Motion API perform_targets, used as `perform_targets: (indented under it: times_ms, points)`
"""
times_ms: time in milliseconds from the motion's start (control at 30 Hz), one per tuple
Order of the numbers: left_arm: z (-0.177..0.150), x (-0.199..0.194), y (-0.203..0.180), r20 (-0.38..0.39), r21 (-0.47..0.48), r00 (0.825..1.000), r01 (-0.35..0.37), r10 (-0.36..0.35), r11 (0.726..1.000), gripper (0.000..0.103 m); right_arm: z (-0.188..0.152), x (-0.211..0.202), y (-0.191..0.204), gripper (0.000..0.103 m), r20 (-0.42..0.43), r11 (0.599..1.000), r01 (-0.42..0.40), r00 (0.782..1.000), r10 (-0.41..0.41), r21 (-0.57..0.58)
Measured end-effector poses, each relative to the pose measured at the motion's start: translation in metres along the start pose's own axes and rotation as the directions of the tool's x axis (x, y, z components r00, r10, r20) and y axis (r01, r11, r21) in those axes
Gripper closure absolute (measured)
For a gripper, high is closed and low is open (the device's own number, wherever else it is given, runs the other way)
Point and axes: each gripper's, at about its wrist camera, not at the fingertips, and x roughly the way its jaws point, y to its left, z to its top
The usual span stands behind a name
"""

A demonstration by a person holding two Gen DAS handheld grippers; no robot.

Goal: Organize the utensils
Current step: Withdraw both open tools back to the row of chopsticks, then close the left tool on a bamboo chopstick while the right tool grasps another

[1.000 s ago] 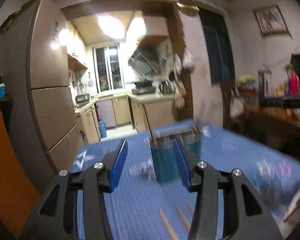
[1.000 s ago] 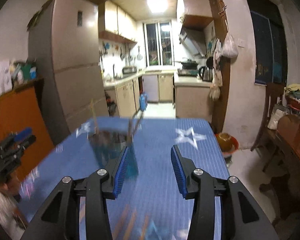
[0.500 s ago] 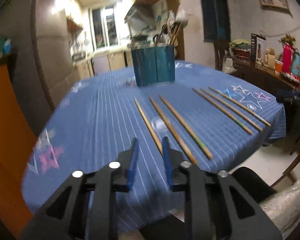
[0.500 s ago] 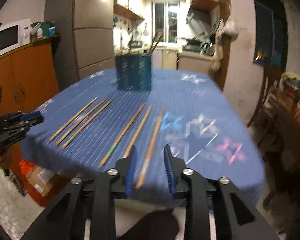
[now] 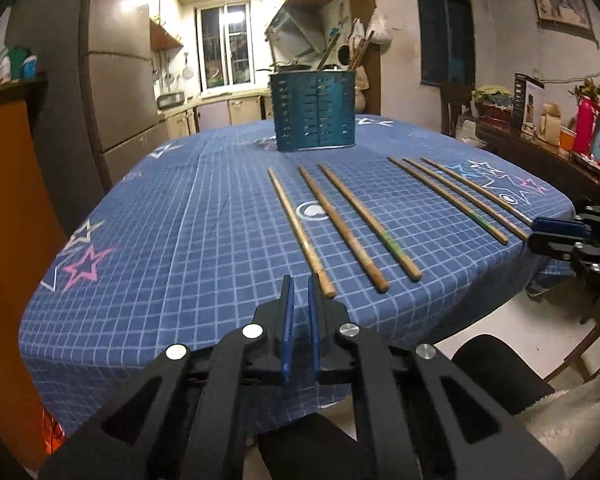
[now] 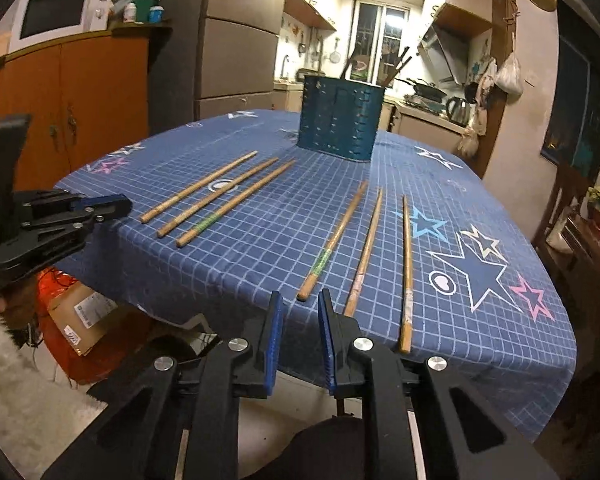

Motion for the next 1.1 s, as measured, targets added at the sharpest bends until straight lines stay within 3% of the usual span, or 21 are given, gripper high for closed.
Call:
perform_targets:
  times_ms: [133, 333, 467, 500, 733, 1100]
  points:
    - [0.002, 0.000, -0.004, 0.010, 0.010, 1.000, 0.029, -0.029, 1.000, 0.097, 0.003, 0.006, -0.003, 0.083, -0.009, 1.000, 0.005, 1.000, -0.005, 0.024]
    - [-0.002, 0.004, -0.013, 0.009, 0.048, 1.000, 0.016, -0.017, 0.999, 0.096, 0.003, 0.013, -0.003, 0.080, -0.016, 0.999, -0.004, 1.000, 0.004, 0.043]
    - [-0.003, 0.005, -0.022, 0.023, 0.079, 1.000, 0.010, -0.011, 0.997, 0.074, 0.004, 0.020, -0.002, 0.080, -0.026, 0.999, -0.005, 1.000, 0.006, 0.052]
    - [-0.003, 0.006, -0.024, 0.027, 0.088, 1.000, 0.008, -0.010, 0.996, 0.073, 0.004, 0.023, -0.002, 0.080, -0.031, 0.998, 0.005, 1.000, -0.003, 0.055]
    - [-0.005, 0.016, -0.025, 0.019, 0.079, 1.000, -0.001, 0.000, 0.997, 0.073, 0.004, 0.028, -0.005, 0.080, -0.028, 0.997, 0.036, 0.999, -0.034, 0.073]
    - [-0.006, 0.022, -0.012, 0.032, -0.030, 0.999, -0.009, 0.010, 0.999, 0.073, 0.003, 0.033, -0.002, 0.080, -0.010, 0.992, 0.078, 0.997, -0.078, 0.095]
